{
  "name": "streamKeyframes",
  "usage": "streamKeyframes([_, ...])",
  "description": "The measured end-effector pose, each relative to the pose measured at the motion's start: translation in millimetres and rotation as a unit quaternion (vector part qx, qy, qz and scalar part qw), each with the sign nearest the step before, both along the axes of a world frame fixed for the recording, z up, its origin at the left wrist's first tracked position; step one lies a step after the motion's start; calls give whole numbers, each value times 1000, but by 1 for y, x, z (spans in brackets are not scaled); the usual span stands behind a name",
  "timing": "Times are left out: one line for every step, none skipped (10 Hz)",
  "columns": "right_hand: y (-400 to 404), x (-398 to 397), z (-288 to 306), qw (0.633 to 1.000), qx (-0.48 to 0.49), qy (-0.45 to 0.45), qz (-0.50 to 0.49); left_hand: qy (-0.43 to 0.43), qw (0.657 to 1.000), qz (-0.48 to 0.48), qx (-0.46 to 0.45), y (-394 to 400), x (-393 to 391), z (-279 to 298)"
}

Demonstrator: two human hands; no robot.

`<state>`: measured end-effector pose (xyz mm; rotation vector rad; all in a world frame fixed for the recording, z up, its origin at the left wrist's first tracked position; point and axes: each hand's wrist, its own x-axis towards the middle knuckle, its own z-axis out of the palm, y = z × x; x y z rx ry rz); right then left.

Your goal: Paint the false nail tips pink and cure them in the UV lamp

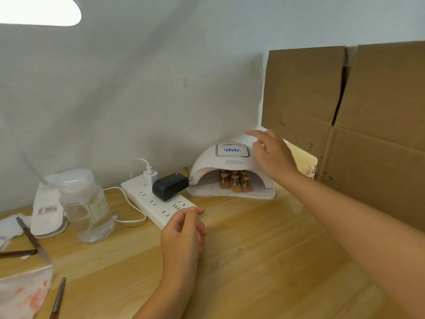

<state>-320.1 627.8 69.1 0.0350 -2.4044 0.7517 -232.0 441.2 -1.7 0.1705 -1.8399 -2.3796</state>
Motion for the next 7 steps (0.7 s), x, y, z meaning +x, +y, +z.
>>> streamKeyframes([-14, -16, 11, 990, 98, -95, 15, -7, 1000, 0, 5, -1, -1, 0])
streamKeyframes([-18, -23, 9, 983, 111, -148, -15, -10, 1000, -2, 11, -2, -1, 0])
streamKeyframes([-21, -25, 5, 980, 104, -165, -28, -14, 1000, -6, 15, -3, -1, 0])
streamKeyframes([-24, -29, 5, 982, 72, -168, -46, -24, 999, -8, 35, -1, -2, -1])
streamKeyframes([-29, -28, 7, 979, 61, -182, -65, -26, 998, -9, 49, -1, -2, -1])
streamKeyframes([-35, -22, 7, 976, 95, -178, -76, -18, 998, -16, 55, -2, -3, -3])
streamKeyframes([-45, -7, -2, 994, 52, -61, -81, -6, 999, -17, 51, -3, 0, -1])
